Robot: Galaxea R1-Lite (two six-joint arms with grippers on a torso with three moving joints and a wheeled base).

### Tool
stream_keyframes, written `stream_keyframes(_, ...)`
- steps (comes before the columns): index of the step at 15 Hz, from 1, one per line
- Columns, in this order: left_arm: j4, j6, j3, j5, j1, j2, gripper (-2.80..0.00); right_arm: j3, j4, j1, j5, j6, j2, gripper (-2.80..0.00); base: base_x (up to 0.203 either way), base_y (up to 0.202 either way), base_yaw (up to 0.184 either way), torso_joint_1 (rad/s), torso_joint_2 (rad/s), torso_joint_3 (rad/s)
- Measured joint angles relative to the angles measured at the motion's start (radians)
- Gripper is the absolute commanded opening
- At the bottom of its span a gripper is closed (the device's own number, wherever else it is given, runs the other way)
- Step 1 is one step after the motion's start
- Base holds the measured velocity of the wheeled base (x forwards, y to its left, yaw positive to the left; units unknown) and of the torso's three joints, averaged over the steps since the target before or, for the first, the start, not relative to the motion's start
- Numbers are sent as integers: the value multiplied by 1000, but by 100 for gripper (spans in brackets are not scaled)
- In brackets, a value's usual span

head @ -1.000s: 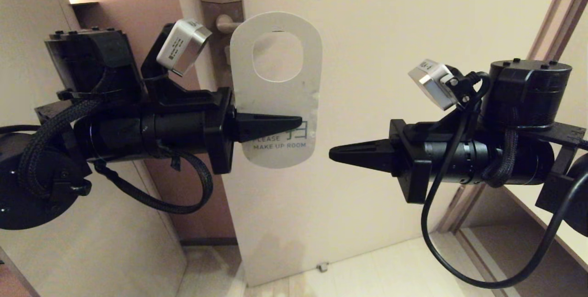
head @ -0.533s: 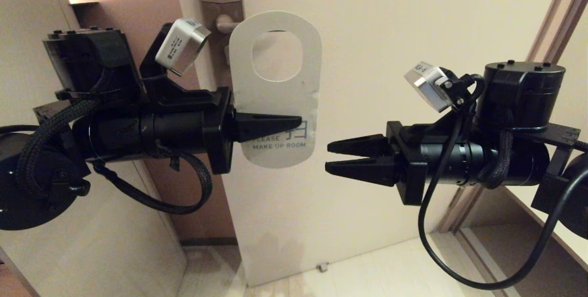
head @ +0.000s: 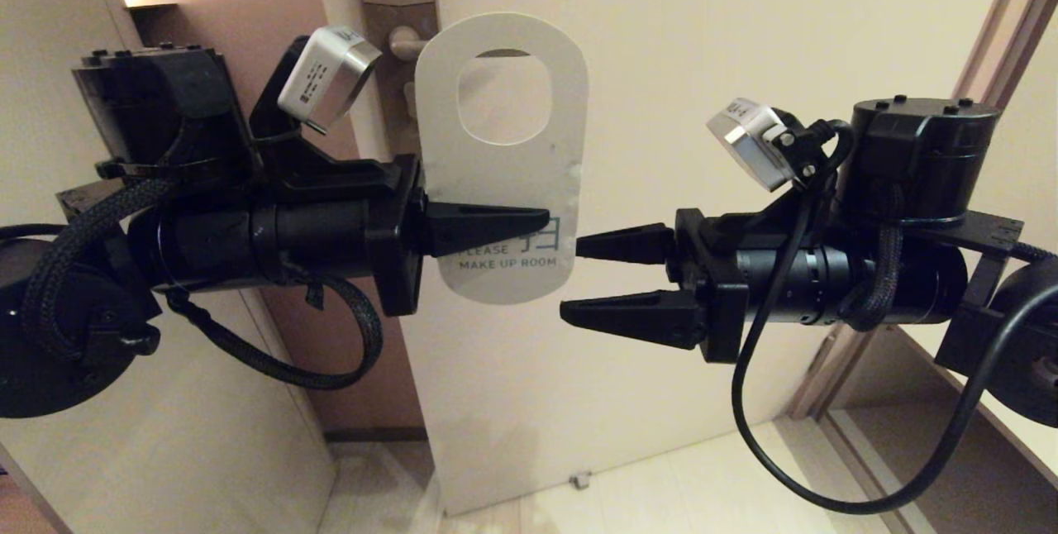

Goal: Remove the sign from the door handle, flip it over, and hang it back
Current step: Hand it to the other hand

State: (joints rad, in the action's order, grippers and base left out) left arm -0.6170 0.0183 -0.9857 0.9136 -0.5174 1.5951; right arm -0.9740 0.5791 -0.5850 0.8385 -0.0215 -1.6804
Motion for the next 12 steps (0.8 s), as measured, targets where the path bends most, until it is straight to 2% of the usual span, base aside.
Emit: stream_keyframes(12, 0, -1, 0, -1, -32, -7, -280, -27, 0, -73, 0, 0, -8, 0, 0, 0, 0, 0, 0, 0)
